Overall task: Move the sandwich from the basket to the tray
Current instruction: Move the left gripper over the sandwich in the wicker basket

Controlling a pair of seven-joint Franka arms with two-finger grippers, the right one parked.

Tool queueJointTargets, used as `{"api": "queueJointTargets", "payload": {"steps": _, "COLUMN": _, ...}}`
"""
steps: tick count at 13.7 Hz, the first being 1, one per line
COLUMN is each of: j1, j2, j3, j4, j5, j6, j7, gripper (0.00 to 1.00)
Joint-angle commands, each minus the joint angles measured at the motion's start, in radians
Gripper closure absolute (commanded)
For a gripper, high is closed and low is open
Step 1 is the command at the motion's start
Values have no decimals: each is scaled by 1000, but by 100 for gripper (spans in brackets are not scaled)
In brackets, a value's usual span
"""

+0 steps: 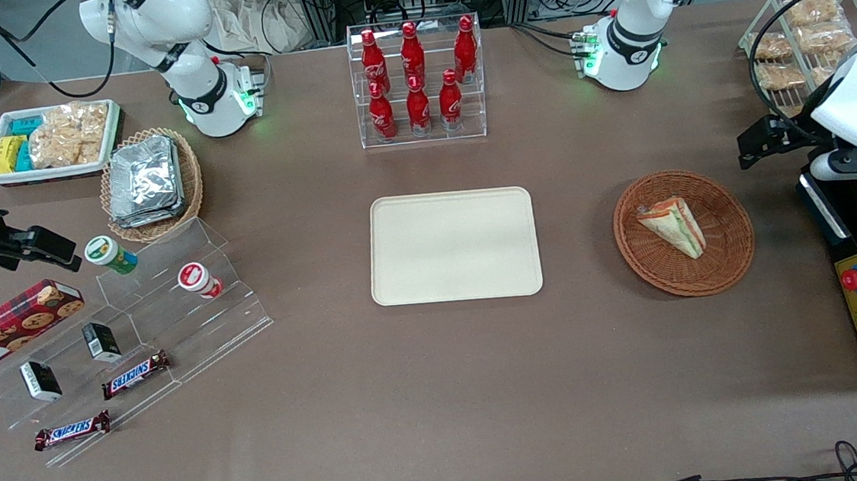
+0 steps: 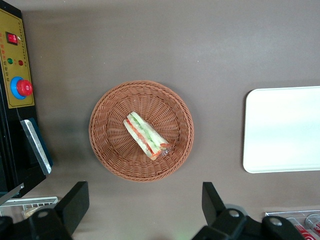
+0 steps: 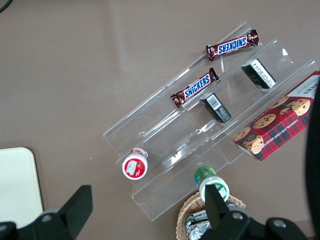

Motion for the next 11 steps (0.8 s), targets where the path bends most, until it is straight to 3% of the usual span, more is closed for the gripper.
{"api": "queueJointTargets", "payload": {"steps": 1, "j1": 1, "j2": -6, "j3": 5, "j4": 1, "j5": -16, "j6": -28, "j7": 12, "gripper": 0}}
{"api": "queueJointTargets", "payload": {"steps": 7, "j1": 1, "j2": 4, "j3": 5, "j4": -8, "j5": -2, "j6": -28, "j7": 19, "gripper": 0}}
{"api": "queueJointTargets", "payload": {"steps": 11, "j1": 30, "j2": -54, "j3": 11, "j4": -193, "j5": 4, "j6": 105, "j7": -37, "gripper": 0}}
